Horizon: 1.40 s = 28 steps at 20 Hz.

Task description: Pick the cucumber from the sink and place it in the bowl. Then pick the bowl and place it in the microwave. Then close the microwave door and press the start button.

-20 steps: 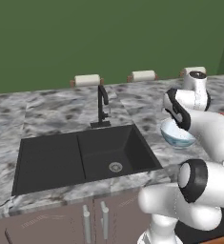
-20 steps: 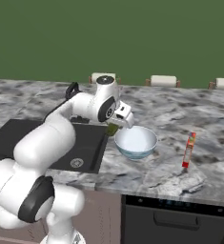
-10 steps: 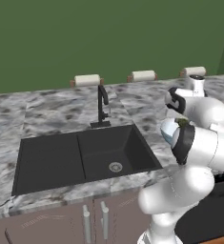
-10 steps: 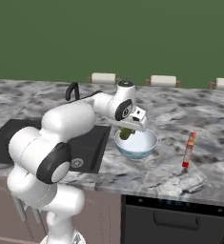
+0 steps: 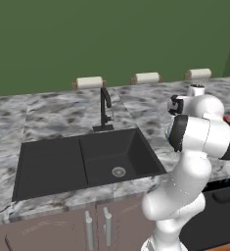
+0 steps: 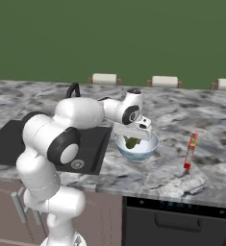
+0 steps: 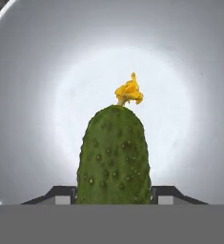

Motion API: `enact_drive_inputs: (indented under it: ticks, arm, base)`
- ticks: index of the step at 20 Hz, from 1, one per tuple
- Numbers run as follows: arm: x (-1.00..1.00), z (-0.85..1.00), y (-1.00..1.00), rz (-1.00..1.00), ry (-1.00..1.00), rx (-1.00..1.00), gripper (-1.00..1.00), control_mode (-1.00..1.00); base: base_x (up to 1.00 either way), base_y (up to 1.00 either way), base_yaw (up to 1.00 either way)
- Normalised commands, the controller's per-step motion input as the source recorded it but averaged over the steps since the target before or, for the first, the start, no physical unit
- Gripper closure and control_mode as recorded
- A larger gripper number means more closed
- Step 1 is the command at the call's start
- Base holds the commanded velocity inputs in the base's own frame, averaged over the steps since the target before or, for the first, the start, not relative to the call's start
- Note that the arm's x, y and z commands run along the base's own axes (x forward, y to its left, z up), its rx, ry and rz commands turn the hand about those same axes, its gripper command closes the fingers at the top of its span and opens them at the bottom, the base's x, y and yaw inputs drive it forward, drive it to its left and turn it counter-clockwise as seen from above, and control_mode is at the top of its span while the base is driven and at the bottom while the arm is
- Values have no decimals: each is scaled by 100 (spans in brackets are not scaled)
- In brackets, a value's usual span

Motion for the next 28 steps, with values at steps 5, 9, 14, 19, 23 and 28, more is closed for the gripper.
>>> enact_drive_inputs:
  ticks: [5,9,14,19,23,28]
  arm:
    - [3,-34,-7,5,16,0,100,-100]
    - [3,0,-5,2,7,0,-100,-100]
    - [0,66,-9,0,0,0,-100,-100]
    - [-5,53,7,8,1,0,-100,-100]
    - [-40,-2,54,24,7,0,-100,-100]
    - [-37,-27,74,34,8,-1,-100,-100]
  base:
    - [0,0,0]
    - [0,0,0]
    - [0,0,0]
    - [0,0,0]
    - [0,0,0]
    - [0,0,0]
